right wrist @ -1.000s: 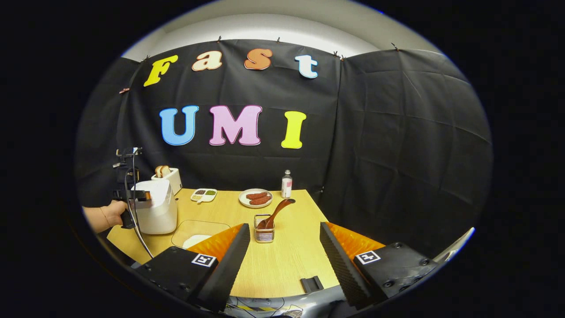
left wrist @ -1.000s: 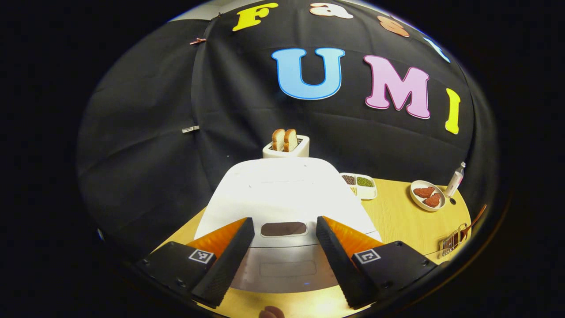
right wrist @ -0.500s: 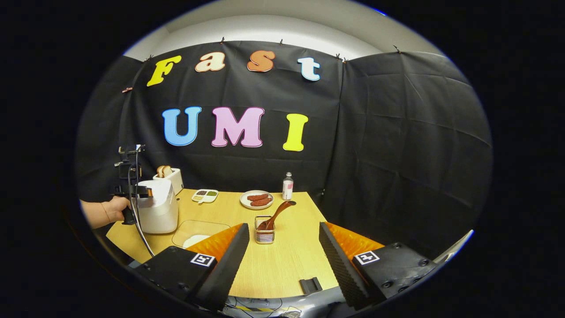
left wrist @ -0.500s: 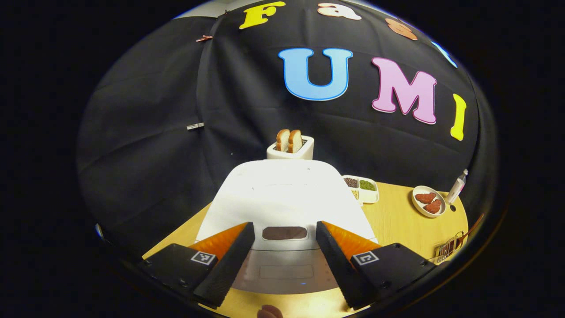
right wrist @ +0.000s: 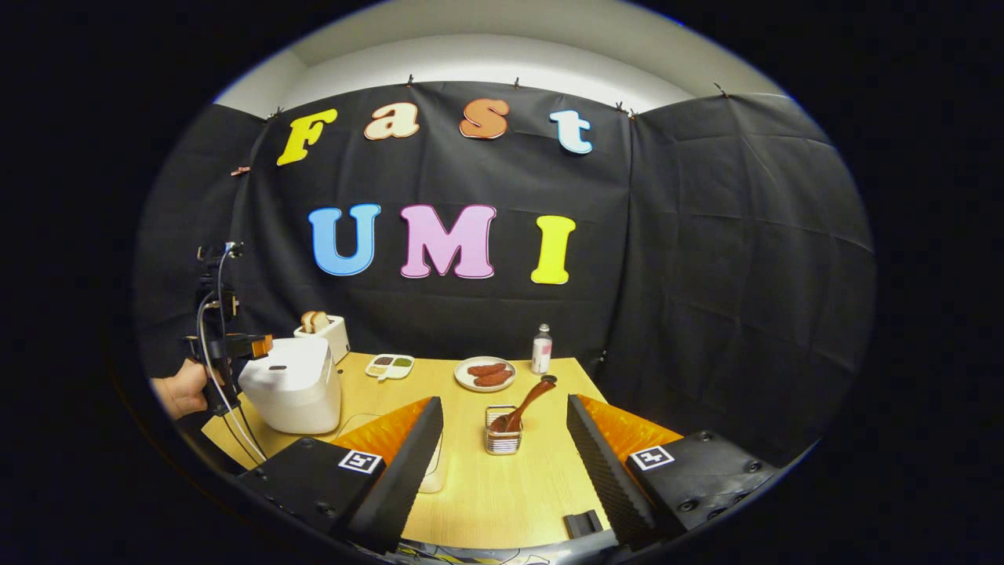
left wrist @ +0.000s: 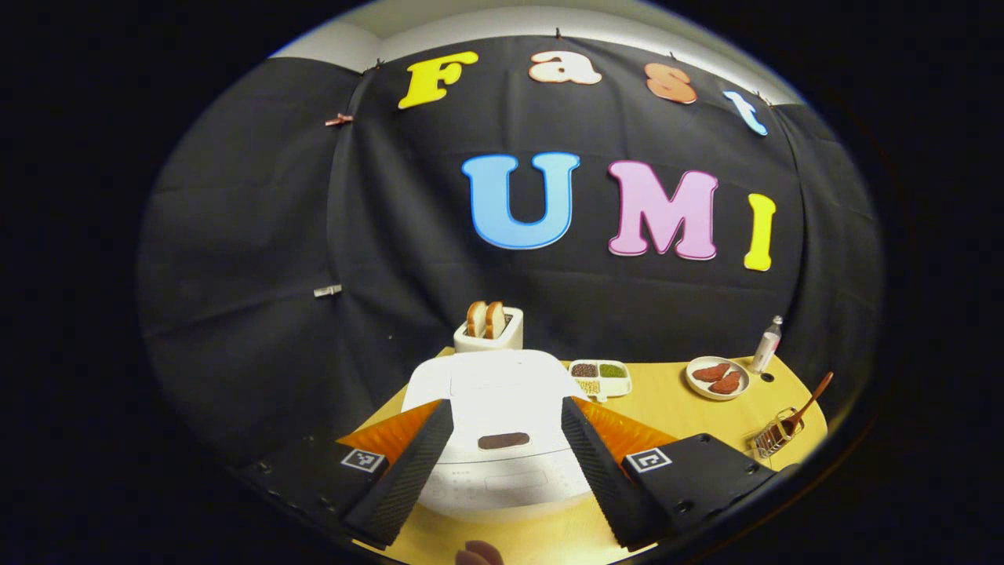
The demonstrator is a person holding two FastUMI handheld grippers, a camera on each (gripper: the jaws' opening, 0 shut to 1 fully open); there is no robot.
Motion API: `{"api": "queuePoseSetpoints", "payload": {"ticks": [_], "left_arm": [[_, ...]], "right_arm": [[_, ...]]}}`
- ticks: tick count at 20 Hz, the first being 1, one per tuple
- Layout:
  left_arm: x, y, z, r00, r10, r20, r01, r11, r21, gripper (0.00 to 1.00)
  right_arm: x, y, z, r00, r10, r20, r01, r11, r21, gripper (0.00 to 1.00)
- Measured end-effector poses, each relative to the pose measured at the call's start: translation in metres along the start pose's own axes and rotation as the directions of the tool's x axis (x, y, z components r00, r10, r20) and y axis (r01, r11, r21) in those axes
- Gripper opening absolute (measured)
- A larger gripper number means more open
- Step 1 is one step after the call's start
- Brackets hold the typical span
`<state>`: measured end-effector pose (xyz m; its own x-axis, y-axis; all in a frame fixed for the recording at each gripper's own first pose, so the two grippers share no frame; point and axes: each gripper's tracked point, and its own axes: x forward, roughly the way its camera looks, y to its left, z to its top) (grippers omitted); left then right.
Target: Close the left gripper, press the button to open the rice cooker; take a wooden spoon from the chopstick holder with the right hand, scoop a spoonful of rice and pour it into the rice cooker, then put the wooden spoon back into the chopstick holder.
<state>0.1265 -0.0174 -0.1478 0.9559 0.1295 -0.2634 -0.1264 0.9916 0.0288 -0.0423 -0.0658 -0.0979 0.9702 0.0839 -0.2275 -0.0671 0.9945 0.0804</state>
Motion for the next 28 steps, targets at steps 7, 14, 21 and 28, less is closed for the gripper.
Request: {"api": "queuePoseSetpoints", "payload": {"ticks": [7,14,21,28], "left_arm": [[-0.084,-0.013,0.054,0.985,-0.121,0.120,0.121,0.993,0.011,0.96],[-0.150,-0.018,0.086,0.963,-0.181,0.201,0.174,0.983,0.051,0.95],[-0.184,-0.005,0.087,0.955,-0.197,0.221,0.196,0.980,0.027,0.95],[-0.204,0.011,0.078,0.948,-0.200,0.249,0.197,0.980,0.037,0.96]], "right_arm": [[0.033,0.036,0.025,0.995,0.082,0.056,-0.082,0.997,-0.009,0.98],[0.045,0.056,0.047,0.987,0.119,0.108,-0.122,0.992,0.019,0.98],[0.048,0.052,0.057,0.984,0.097,0.148,-0.101,0.995,0.021,0.98],[0.043,0.059,0.053,0.984,0.089,0.154,-0.089,0.996,-0.008,0.98]]}}
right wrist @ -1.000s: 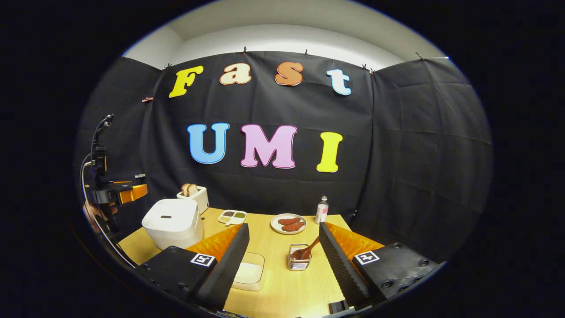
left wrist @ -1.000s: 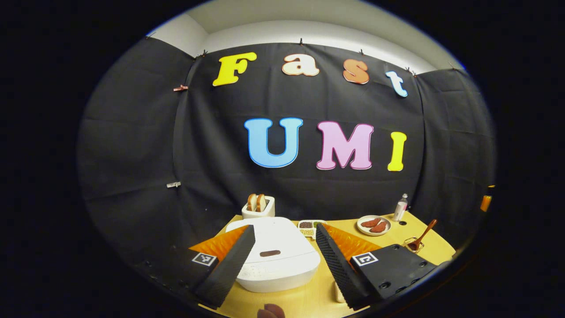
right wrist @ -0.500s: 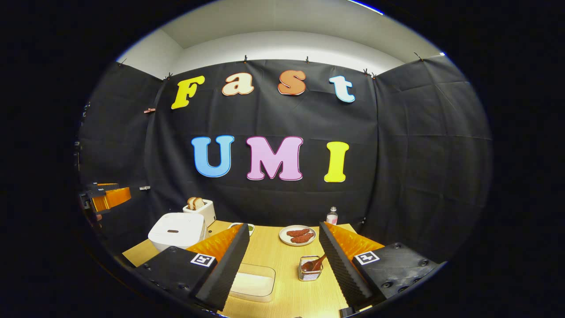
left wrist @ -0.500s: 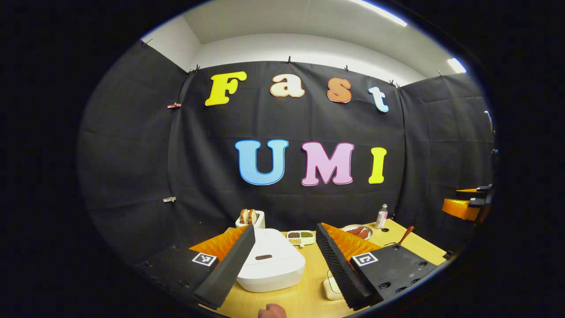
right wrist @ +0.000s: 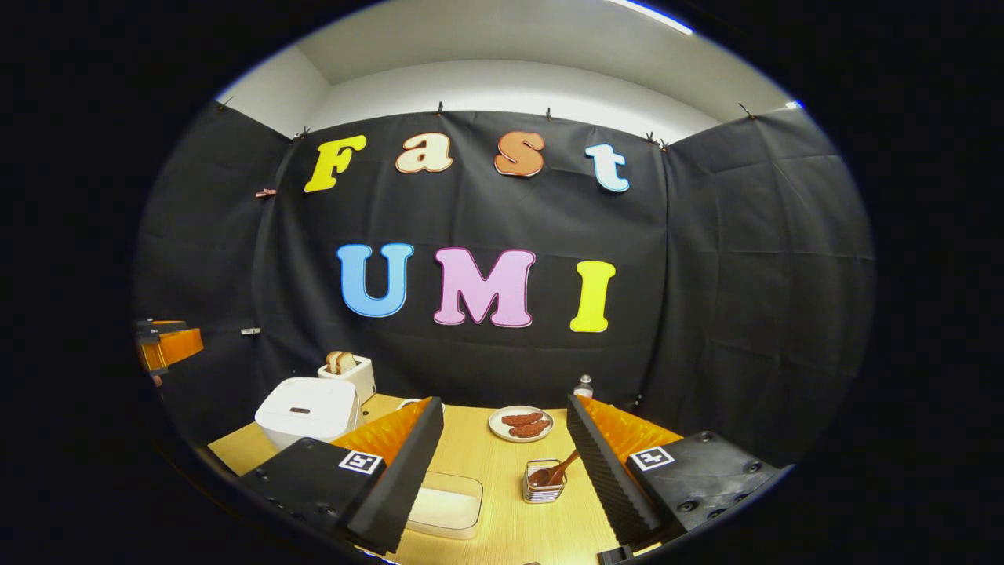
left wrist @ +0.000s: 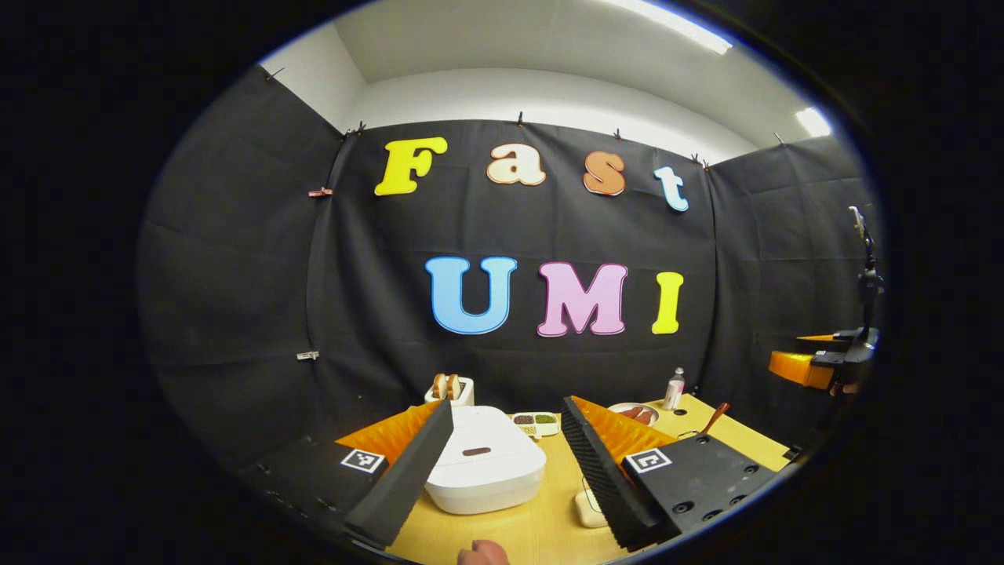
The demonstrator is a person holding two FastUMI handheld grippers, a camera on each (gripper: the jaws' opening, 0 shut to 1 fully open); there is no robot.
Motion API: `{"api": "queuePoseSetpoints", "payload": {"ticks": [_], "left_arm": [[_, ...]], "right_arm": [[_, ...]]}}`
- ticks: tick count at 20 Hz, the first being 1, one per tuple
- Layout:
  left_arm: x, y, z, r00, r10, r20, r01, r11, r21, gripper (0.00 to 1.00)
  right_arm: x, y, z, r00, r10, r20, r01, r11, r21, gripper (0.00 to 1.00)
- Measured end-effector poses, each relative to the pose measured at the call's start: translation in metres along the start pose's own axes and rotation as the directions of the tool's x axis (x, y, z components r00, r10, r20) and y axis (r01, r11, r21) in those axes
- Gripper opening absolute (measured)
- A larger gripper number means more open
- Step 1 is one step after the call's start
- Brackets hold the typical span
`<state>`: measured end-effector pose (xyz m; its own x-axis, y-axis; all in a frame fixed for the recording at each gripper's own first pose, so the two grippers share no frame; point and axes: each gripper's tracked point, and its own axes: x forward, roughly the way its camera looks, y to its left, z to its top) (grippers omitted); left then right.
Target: Close the left gripper, press the button to open the rice cooker; take a wooden spoon from the chopstick holder with the right hand, scoop a spoonful of rice and pour it into the rice cooker, then put the wooden spoon back into the chopstick holder.
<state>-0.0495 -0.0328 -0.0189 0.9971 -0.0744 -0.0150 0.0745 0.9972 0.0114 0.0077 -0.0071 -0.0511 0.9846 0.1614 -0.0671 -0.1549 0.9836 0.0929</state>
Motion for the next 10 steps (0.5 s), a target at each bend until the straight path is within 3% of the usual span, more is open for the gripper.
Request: {"api": "queuePoseSetpoints", "payload": {"ticks": [10], "left_arm": [[-0.013,0.026,0.004,0.999,0.034,0.016,-0.034,0.999,0.037,0.95]], "right_arm": [[-0.008,0.017,-0.005,1.000,0.009,-0.010,-0.009,1.000,-0.001,0.98]]}}
